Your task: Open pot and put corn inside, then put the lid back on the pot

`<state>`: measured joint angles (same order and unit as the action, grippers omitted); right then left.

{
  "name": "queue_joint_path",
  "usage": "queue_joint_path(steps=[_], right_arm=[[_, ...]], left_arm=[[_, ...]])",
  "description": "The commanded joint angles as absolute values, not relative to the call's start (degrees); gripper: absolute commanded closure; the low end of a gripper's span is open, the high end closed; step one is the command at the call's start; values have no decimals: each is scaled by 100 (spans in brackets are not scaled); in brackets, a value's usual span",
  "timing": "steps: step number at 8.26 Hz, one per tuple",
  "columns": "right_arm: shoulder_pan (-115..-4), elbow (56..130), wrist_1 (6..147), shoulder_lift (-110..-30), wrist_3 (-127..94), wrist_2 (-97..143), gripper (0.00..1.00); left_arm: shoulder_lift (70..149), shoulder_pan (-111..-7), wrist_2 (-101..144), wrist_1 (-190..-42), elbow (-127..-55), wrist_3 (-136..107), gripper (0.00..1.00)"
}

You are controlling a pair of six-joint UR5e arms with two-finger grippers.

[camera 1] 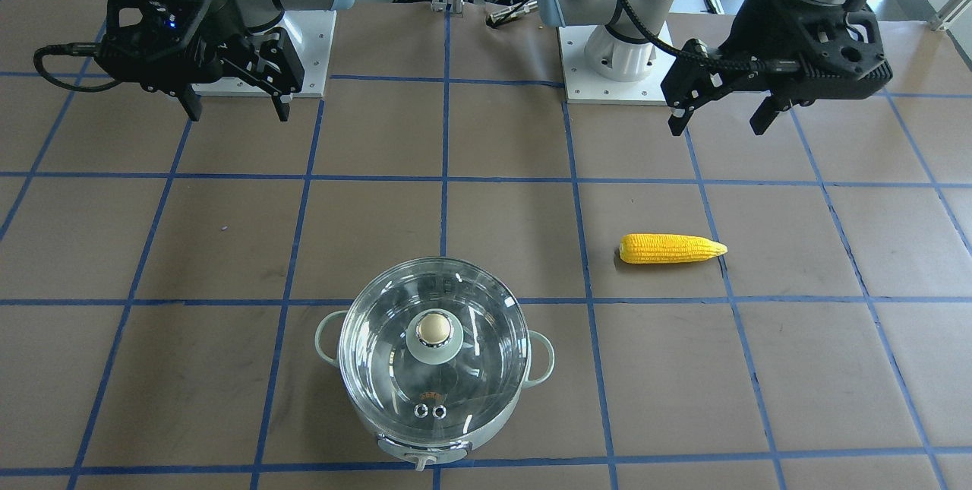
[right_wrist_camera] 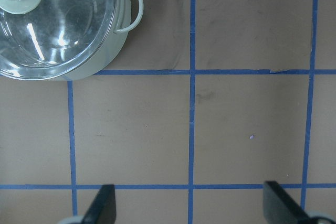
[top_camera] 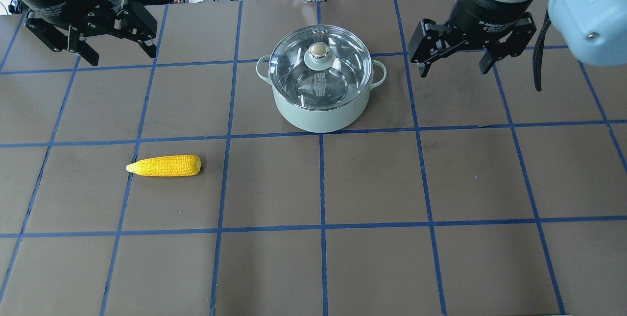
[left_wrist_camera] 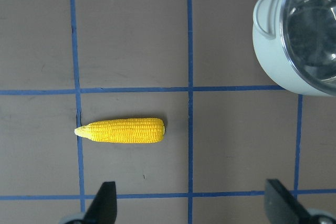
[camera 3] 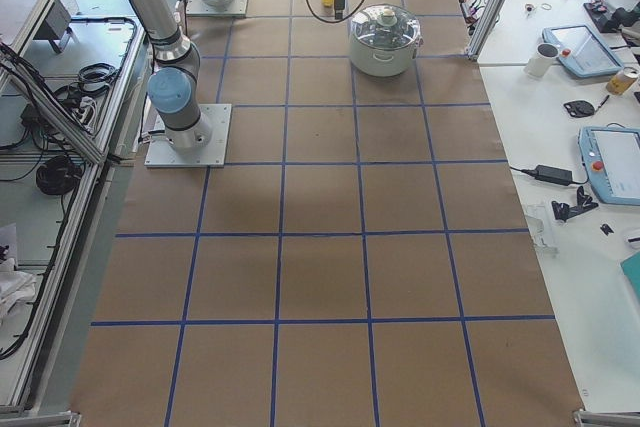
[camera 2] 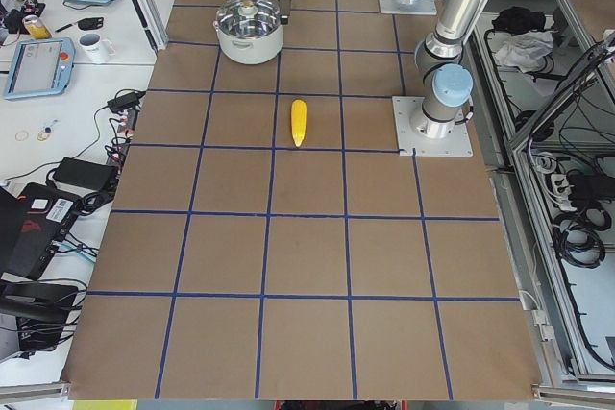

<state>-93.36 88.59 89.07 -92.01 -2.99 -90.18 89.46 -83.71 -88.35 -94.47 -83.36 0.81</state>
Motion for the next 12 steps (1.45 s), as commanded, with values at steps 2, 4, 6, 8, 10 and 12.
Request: queue_joint_path(steps=[2,4,6,8,10,12], right_arm=[[-9343,8859,8903,-9202,-308,-9018,0],[-9352,8798,8956,-9167,-412,-9026,0],[-9352,8492,8956,-8879,-413,-9235,0],[-9430,7887,8973,-8370,-640,-9290,0],[-9745,7542,9165,-7799,-1175,-9088,0],[-10315,7489,10173,-7053,-2165,-9070,0]], left_arm=[[8982,-8044,-8815,-9300,-8840,-2355,0],[8956,-7902,-8833,-8627,-9332,-3614,0],[9043,-7858,-8842,-8385,-9719,-4795,0],[9280,-7831,-9129,-8141,-9922,-5622,0],[9526,-7569,-9097,-7805,-10088,-5879,0],[9781,-7453,-8764,-7482,-10387,-5967,0]])
